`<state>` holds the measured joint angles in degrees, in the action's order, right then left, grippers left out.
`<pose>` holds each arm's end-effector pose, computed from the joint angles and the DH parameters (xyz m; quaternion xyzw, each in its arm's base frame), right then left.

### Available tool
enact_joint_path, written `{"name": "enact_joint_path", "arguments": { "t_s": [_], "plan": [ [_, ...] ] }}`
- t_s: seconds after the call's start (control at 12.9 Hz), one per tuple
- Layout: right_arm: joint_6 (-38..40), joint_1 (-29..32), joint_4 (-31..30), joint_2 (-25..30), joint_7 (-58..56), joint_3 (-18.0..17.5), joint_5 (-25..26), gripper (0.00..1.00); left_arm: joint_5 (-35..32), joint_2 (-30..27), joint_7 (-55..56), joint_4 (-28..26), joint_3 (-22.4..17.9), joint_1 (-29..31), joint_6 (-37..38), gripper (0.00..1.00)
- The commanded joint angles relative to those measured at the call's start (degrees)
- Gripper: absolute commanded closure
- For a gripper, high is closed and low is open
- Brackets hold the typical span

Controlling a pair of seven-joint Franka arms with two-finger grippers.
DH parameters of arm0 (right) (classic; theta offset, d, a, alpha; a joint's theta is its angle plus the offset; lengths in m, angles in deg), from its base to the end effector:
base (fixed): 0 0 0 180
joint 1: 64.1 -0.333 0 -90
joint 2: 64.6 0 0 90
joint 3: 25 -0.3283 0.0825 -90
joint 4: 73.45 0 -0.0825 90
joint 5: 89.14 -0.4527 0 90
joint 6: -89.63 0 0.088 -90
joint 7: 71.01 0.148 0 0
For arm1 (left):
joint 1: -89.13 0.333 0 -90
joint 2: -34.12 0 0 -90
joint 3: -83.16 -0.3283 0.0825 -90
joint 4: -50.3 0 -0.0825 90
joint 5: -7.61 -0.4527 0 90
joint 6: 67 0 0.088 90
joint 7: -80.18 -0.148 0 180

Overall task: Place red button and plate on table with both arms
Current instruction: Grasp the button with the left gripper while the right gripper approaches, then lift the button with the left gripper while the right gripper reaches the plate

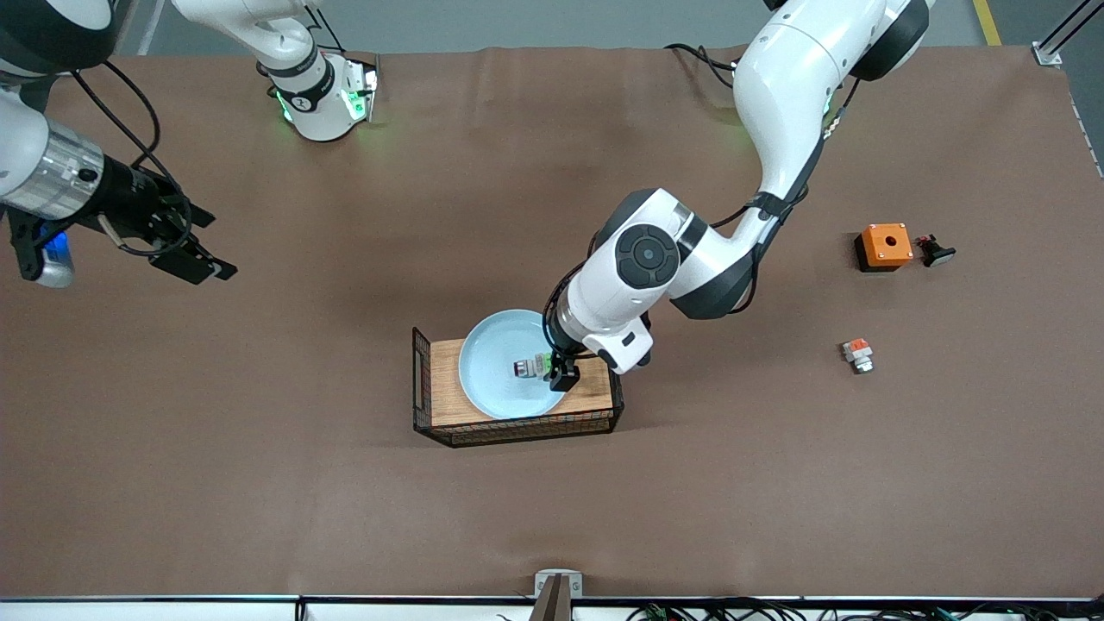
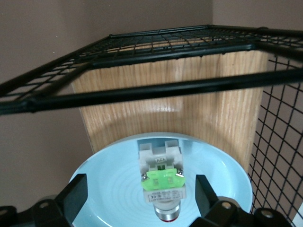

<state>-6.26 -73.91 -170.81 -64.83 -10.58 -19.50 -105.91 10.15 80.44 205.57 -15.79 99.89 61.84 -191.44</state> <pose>0.6230 0.0870 0.5382 -0.8649 0.4804 0.0898 0.1143 0.6632 -0.5513 0.2975 0.7033 0.6908 -0.1069 0.1295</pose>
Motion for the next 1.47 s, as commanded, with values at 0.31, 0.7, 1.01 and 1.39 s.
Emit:
{"name": "enact_joint_path", "arguments": {
  "t_s": [0.31, 0.7, 1.01, 1.39],
  "plan": [
    [-10.18, -3.37, -6.96, 0.75, 1.18, 0.21, -5.8, 0.0, 0.71, 2.19, 0.64, 2.63, -3.02, -2.94, -1.94, 0.0],
    [-18.26, -7.32, -10.65, 0.67, 5.47, 0.21, -6.25, 0.0, 0.71, 2.54, 0.73, 2.81, -3.11, -2.95, -2.64, 0.04],
    [-19.51, -9.43, -11.71, 0.67, 5.84, 0.21, -6.16, 0.0, 0.71, 2.63, 0.73, 2.72, -3.11, -2.95, -2.74, 0.11],
    [-21.8, -13.48, -11.71, -0.03, 10.76, 0.21, -5.37, 0.0, 0.8, 2.46, 0.9, 2.81, -3.02, -2.86, -2.74, 0.61]
  ]
}}
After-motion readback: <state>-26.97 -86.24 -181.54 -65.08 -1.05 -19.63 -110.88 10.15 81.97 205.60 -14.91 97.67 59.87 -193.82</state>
